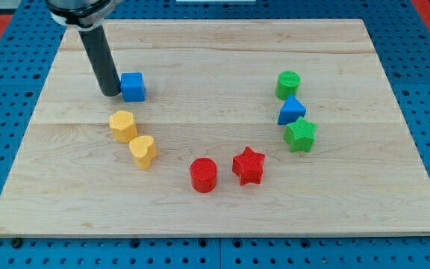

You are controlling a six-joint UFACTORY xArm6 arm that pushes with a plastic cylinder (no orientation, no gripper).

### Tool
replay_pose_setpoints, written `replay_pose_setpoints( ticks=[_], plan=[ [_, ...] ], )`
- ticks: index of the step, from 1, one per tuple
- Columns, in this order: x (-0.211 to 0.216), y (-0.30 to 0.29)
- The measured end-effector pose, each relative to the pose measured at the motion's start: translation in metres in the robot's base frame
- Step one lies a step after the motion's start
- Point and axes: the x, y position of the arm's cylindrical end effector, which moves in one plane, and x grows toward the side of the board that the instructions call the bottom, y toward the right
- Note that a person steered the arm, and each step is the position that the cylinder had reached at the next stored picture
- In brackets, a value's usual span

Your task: Move the yellow hexagon above the yellow heart

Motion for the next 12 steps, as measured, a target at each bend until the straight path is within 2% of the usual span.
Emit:
replay_pose_setpoints(
  ticks=[1, 2, 3, 4, 5, 6, 9, 11, 12],
  plan=[
    [-0.002, 0.026],
    [-0.009, 0.012],
    [-0.047, -0.012],
    [-0.092, -0.001],
    [-0.137, 0.041],
    [-0.156, 0.061],
    [-0.162, -0.018],
    [-0.160, -0.142],
    [-0.132, -0.142]
  ],
)
